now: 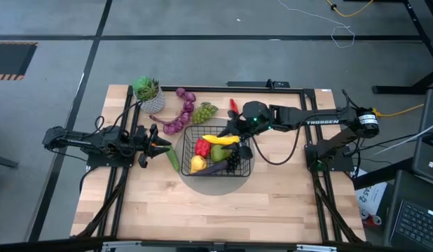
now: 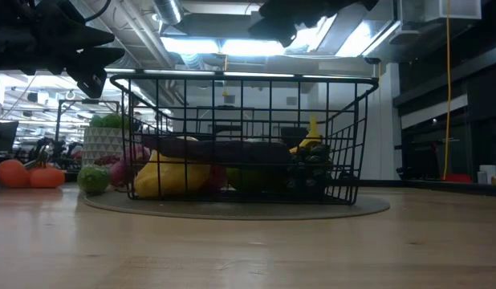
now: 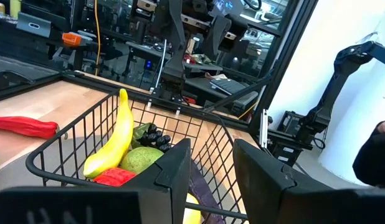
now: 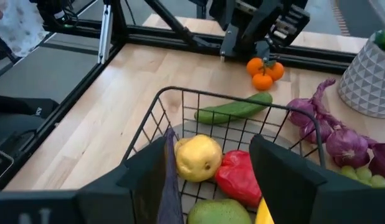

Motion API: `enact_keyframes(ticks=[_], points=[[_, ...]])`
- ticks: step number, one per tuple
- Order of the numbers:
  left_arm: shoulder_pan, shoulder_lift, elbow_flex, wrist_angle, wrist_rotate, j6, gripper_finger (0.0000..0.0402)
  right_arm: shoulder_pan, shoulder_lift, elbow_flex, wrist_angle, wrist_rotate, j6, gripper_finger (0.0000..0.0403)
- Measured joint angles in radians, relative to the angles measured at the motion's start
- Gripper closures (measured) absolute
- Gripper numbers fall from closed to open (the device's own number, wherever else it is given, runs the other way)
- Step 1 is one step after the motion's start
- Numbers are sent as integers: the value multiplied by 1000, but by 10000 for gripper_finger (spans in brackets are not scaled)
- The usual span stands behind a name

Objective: Build produce basket
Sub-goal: Put the red chili pepper into the black wire basket

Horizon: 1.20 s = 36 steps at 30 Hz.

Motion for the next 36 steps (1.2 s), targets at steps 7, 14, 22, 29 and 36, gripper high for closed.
enact_keyframes(ticks=[7,14,22,29,36], points=[[0,0,0,0,0,0,286,0,0,0,30,182,13,176],[0,0,0,0,0,0,286,-9,0,0,30,623,5,176],[0,0,0,0,0,0,286,-110,0,0,-28,983,42,176],[0,0,0,0,0,0,286,-295,4,0,-166,716,302,176],[0,0,0,0,0,0,286,-413,86,1,-195,484,370,176]])
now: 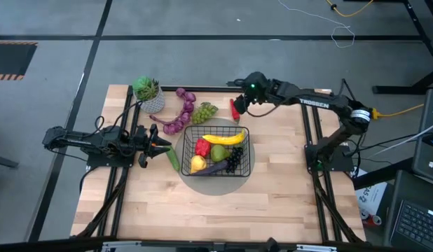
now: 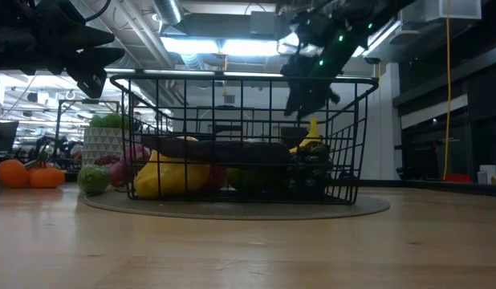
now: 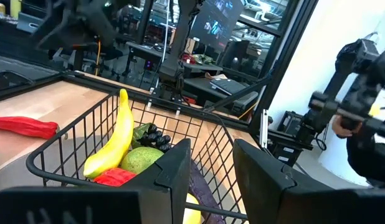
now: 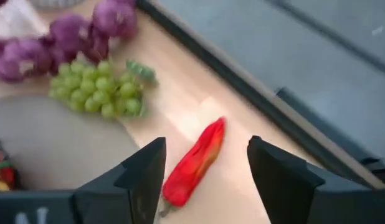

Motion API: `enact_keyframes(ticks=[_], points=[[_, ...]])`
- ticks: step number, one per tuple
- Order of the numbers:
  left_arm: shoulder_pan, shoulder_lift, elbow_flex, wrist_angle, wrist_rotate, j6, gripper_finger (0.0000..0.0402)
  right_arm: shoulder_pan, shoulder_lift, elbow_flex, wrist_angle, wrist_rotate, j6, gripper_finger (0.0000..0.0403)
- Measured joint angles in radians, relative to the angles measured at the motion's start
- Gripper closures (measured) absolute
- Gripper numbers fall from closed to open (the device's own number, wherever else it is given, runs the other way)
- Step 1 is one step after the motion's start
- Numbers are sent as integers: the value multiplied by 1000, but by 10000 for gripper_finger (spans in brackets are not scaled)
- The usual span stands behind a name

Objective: Build produce basket
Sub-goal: Put the red chili pepper into the black wire basket

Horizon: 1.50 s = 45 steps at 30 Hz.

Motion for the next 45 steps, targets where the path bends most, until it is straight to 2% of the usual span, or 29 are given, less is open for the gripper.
enact_keyframes(ticks=[4,13,23,29,45], points=[[0,0,0,0,0,0,286,-25,83,0,13,-87,16,176],[0,0,0,0,0,0,286,-62,236,0,108,-87,158,176],[0,0,0,0,0,0,286,-39,287,0,114,-54,184,176],[0,0,0,0,0,0,286,-4,311,0,120,47,180,176],[0,0,0,0,0,0,286,-6,398,-1,114,4,171,176]])
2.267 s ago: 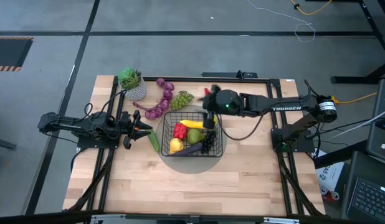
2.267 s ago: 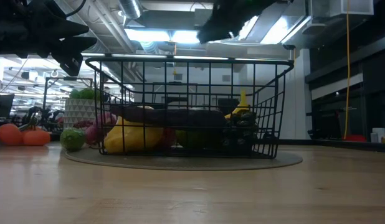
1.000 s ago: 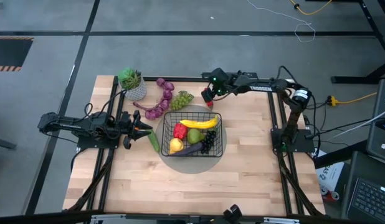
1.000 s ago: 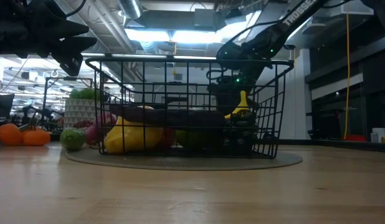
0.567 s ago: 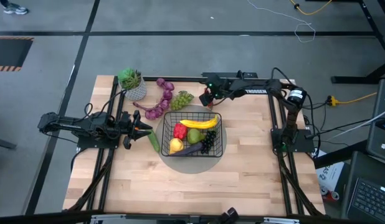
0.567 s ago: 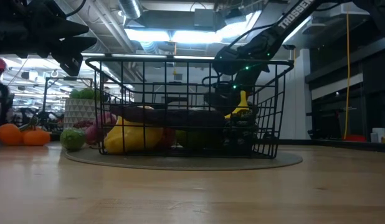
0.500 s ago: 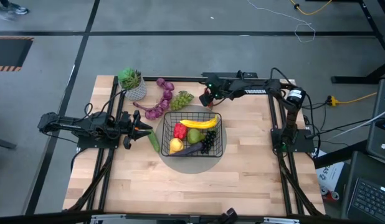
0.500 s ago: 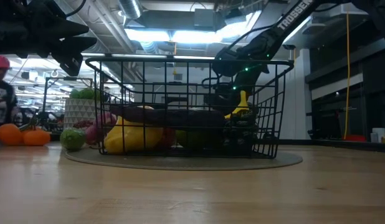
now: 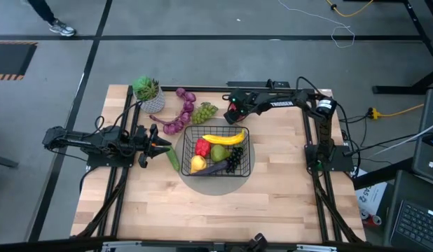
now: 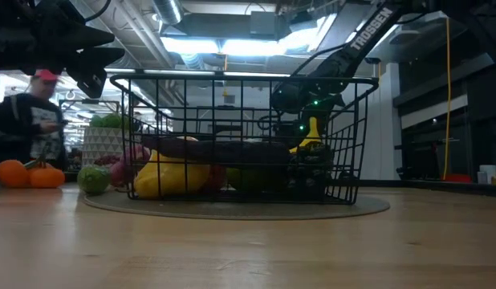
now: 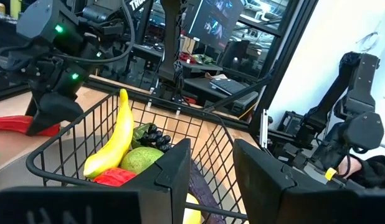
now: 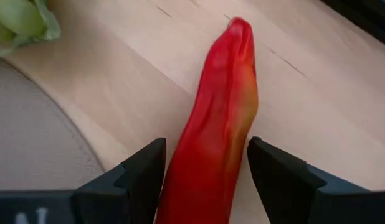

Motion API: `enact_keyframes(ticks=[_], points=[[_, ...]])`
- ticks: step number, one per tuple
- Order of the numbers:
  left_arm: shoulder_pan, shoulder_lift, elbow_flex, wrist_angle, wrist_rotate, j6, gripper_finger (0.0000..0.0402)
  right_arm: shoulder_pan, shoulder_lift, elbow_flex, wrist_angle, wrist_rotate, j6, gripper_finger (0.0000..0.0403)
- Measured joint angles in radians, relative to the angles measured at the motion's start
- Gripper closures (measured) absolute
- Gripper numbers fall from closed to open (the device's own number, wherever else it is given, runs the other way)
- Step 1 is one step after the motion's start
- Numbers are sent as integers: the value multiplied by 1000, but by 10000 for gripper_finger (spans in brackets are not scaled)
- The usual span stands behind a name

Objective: Build produce basket
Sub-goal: Put the red chili pepper into the black wire basket

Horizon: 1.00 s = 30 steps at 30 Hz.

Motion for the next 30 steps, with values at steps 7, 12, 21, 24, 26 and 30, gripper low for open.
enact_keyframes(ticks=[7,12,21,24,26,30], points=[[0,0,0,0,0,0,286,-7,1,0,-7,0,-72,184],[0,0,0,0,0,0,286,-7,1,0,-7,0,-91,233],[0,0,0,0,0,0,286,-3,1,0,-11,-6,-108,296],[0,0,0,0,0,0,286,6,1,0,0,-15,-126,297],[0,0,0,0,0,0,286,13,-4,3,-2,-16,-129,297],[0,0,0,0,0,0,286,19,-22,48,-2,-18,-152,298]])
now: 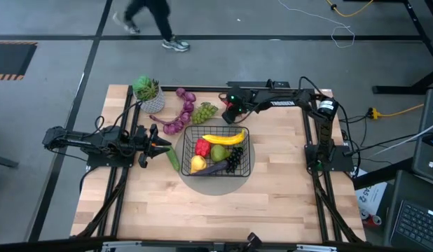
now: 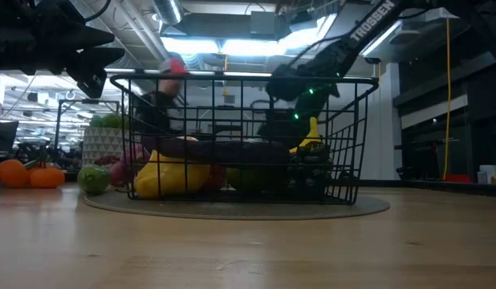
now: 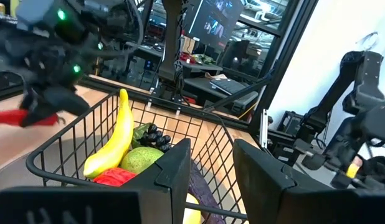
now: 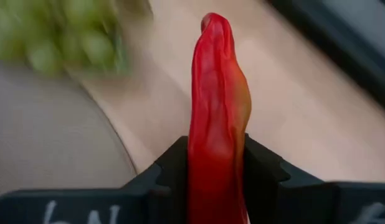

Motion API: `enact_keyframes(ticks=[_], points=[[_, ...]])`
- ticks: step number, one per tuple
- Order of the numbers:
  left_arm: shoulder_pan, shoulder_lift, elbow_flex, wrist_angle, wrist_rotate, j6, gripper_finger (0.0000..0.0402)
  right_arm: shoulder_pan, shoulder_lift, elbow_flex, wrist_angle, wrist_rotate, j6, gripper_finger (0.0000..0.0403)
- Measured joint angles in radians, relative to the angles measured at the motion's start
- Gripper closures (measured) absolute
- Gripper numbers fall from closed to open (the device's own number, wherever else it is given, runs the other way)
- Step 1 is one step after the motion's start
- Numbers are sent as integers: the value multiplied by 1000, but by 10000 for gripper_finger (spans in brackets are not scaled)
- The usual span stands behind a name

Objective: Build produce basket
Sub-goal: Put the red chili pepper into the black wire basket

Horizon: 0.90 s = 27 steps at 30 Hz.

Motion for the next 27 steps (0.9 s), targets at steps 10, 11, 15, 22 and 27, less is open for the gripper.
enact_keyframes(ticks=[10,11,15,22,27], points=[[0,0,0,0,0,0,286,45,-10,199,-78,-47,-95,298],[0,0,0,0,0,0,286,53,-10,221,-80,-58,-108,298],[0,0,0,0,1,0,286,87,-11,307,-105,-115,-160,298],[0,0,0,0,4,0,286,177,-13,429,-302,-201,-235,298],[0,0,0,-1,4,0,286,290,-13,460,-380,-201,-257,299]])
